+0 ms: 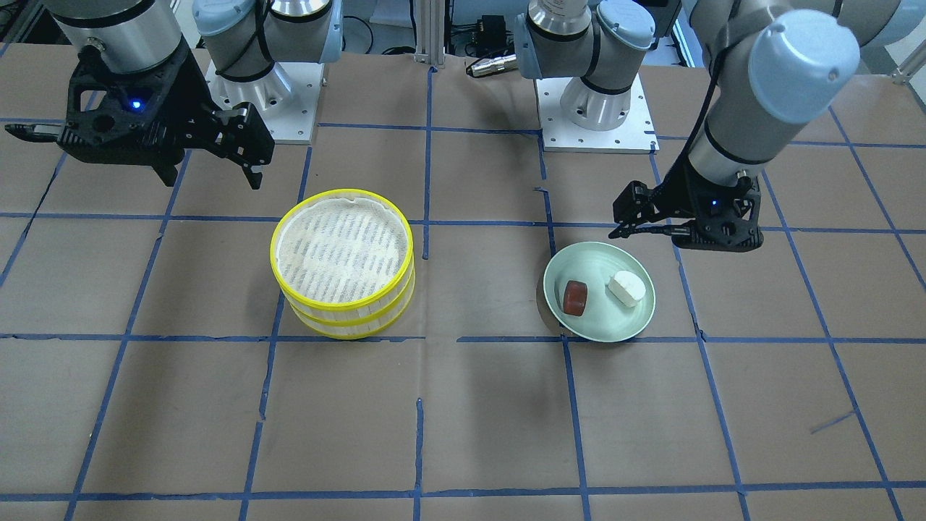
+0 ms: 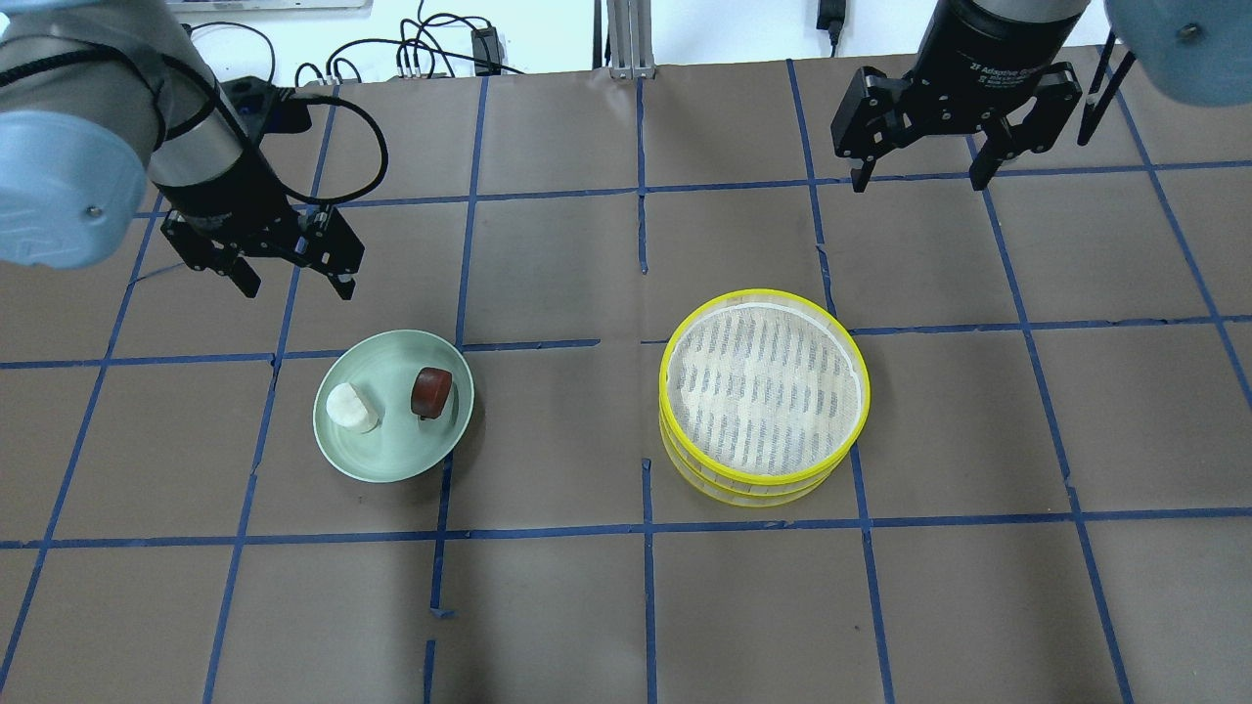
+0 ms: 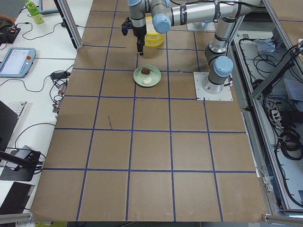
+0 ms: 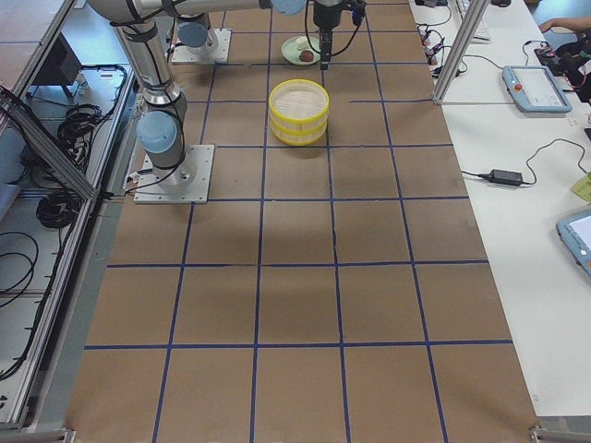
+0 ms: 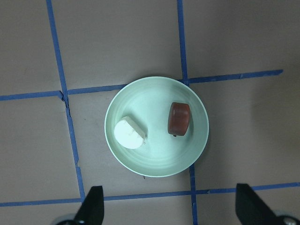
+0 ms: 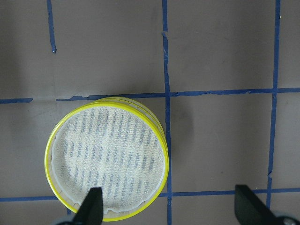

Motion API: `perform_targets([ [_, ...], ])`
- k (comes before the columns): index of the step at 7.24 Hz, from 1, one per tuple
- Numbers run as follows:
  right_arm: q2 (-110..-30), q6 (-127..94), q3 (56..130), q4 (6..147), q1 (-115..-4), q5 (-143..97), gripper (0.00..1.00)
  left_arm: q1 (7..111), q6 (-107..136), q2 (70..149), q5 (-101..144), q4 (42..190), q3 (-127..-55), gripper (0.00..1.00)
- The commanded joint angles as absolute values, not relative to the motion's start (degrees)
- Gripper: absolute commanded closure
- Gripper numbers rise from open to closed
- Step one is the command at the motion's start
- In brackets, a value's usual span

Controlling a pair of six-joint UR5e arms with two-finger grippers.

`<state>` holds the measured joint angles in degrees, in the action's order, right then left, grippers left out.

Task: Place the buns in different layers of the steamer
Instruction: 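Move the left gripper down toward the white bun on the green plate, then grasp the white bun with the left gripper while the right grips the steamer rim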

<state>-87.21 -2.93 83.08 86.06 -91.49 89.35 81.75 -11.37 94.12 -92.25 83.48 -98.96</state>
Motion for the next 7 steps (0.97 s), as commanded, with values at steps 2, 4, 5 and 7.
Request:
perform_targets([
  [2, -87.27, -0.97, 83.93, 85.26, -91.41, 89.56, 0.0, 79.02, -12.74, 100.6, -92.37, 71.42, -109.4, 0.0],
  [4, -86.49, -0.62, 87.07, 86.3, -91.58, 89.39, 0.0, 78.05, -12.13, 104.76, -92.29, 67.24, -110.13, 0.0],
  [5, -86.48, 1.04, 90.84, 90.92, -91.84, 89.3, 0.0, 77.79, -12.22, 105.2, -92.37, 67.24, -110.21, 0.0],
  [7, -86.4, 1.23, 99.88, 99.35, -91.93, 89.73, 0.01, 75.94, -12.13, 105.82, -92.2, 67.24, -110.56, 0.0],
])
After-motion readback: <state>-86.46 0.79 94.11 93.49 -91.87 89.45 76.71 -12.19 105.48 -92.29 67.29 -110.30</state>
